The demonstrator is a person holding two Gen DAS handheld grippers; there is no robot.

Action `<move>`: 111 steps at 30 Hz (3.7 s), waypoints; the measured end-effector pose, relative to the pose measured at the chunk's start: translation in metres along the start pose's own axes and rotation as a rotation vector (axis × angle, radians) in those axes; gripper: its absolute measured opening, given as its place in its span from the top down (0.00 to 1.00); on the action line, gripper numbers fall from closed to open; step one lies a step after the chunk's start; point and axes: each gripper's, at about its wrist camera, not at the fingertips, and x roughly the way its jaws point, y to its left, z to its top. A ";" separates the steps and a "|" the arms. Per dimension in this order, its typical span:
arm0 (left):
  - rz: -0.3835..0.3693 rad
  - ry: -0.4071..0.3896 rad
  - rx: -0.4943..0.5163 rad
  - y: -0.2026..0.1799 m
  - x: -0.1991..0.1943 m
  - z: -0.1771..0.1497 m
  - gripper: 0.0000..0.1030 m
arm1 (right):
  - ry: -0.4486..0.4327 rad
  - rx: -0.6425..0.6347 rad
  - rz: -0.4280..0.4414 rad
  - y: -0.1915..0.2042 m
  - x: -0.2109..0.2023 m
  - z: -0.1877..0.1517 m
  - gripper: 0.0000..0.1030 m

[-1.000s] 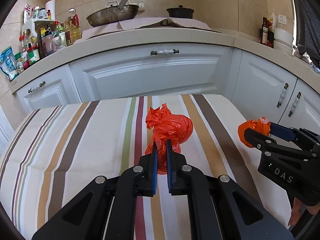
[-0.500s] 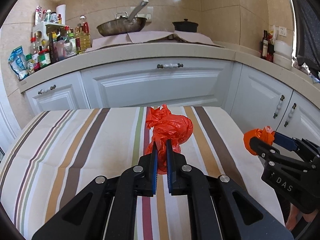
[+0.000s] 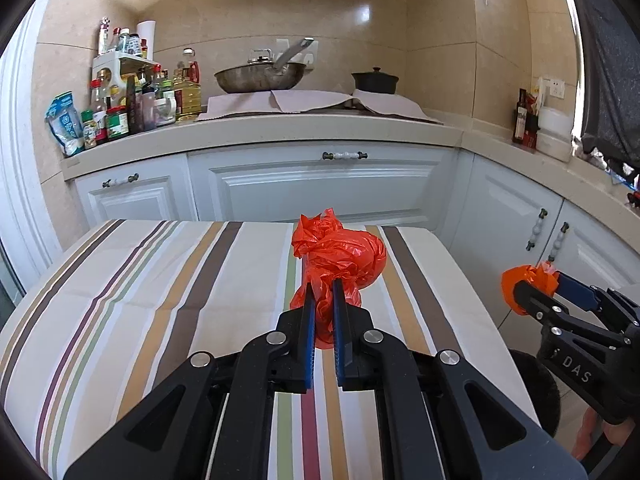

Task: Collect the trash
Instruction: 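Lift both bags and carry them over the bin with both grippers, then open both grippers over the bin to drop the bags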

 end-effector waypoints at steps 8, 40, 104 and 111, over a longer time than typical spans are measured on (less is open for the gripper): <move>-0.015 -0.035 -0.006 -0.001 -0.036 -0.006 0.92 | -0.043 -0.004 -0.012 -0.004 -0.046 -0.010 0.47; -0.246 -0.071 0.137 -0.113 -0.084 -0.025 0.92 | -0.129 0.138 -0.265 -0.120 -0.146 -0.052 0.47; -0.309 0.119 0.227 -0.220 0.028 -0.047 0.69 | -0.015 0.206 -0.333 -0.211 -0.035 -0.078 0.36; -0.306 0.109 0.217 -0.218 0.026 -0.045 0.58 | -0.023 0.208 -0.342 -0.210 -0.040 -0.077 0.36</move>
